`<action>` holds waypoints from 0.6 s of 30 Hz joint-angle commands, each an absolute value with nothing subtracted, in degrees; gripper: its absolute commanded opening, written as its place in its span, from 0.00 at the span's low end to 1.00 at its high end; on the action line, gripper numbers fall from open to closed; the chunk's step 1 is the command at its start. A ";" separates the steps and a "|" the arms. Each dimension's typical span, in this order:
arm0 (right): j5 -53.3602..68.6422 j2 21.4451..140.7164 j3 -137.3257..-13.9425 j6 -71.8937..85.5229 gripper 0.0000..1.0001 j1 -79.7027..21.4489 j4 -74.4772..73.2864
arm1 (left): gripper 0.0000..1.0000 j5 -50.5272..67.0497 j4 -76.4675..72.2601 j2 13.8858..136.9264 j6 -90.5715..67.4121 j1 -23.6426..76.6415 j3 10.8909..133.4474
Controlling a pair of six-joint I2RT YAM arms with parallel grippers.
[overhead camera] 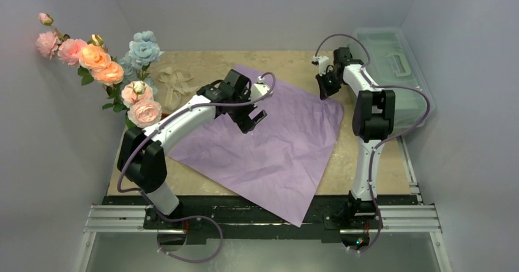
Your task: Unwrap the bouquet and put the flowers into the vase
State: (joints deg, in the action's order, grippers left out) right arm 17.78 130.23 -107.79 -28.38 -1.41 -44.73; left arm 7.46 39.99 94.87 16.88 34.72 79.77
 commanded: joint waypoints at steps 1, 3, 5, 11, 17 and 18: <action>12.80 130.86 -112.15 -21.43 0.00 -1.10 -34.24 | 1.00 9.38 38.05 97.61 12.66 32.01 82.05; 10.73 132.17 -114.42 -20.57 0.00 -1.10 -33.18 | 1.00 10.71 38.98 99.54 11.34 30.20 83.95; 8.89 133.18 -116.17 -19.65 0.00 -1.14 -32.22 | 1.00 10.35 40.62 101.29 11.35 29.26 86.48; 13.75 130.80 -115.91 -18.37 0.34 -1.12 -31.97 | 1.00 5.36 40.05 103.00 8.86 29.18 93.38; 22.60 120.50 -110.23 -14.56 0.93 -1.22 -26.95 | 1.00 1.85 42.91 105.74 8.11 29.18 103.02; 23.64 118.80 -109.81 -13.54 0.95 -1.21 -26.66 | 1.00 1.40 42.41 105.55 8.45 29.16 103.38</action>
